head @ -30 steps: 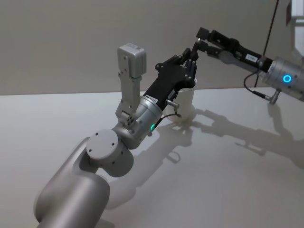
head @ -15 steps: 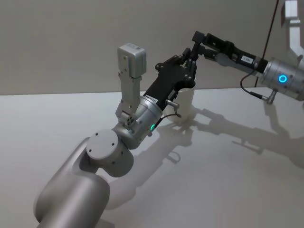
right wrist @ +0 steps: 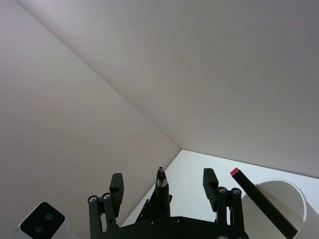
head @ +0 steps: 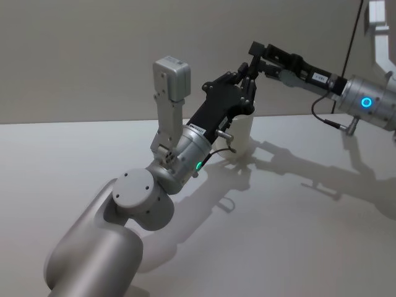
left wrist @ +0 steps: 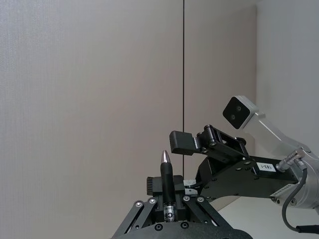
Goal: Place the pen into the pen holder.
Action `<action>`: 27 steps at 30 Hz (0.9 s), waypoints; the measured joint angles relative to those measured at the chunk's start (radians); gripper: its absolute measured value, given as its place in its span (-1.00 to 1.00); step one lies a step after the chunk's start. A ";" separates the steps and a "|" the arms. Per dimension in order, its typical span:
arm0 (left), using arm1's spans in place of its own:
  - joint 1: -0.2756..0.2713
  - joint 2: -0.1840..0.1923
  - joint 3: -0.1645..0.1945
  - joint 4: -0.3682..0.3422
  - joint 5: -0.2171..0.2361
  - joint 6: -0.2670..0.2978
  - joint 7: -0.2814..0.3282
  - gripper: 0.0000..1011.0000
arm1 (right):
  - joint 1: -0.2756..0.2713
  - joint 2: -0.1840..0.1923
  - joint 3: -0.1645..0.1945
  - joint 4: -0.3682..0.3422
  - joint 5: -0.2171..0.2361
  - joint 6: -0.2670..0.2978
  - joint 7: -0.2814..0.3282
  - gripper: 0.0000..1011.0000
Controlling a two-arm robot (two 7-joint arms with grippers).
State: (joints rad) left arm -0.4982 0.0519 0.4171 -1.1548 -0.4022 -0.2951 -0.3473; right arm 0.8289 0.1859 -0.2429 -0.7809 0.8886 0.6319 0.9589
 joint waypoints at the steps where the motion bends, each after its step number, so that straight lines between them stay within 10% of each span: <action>1: 0.000 0.000 0.000 0.000 0.000 0.000 0.000 -0.76 | 0.000 0.000 -0.001 0.000 0.001 0.000 0.000 0.98; 27: 0.000 0.000 0.000 0.000 0.000 0.000 0.000 -0.76 | 0.002 0.004 -0.015 -0.005 0.021 0.004 -0.005 0.85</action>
State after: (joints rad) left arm -0.4982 0.0520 0.4170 -1.1548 -0.4021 -0.2951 -0.3473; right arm 0.8308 0.1896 -0.2584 -0.7862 0.9093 0.6363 0.9540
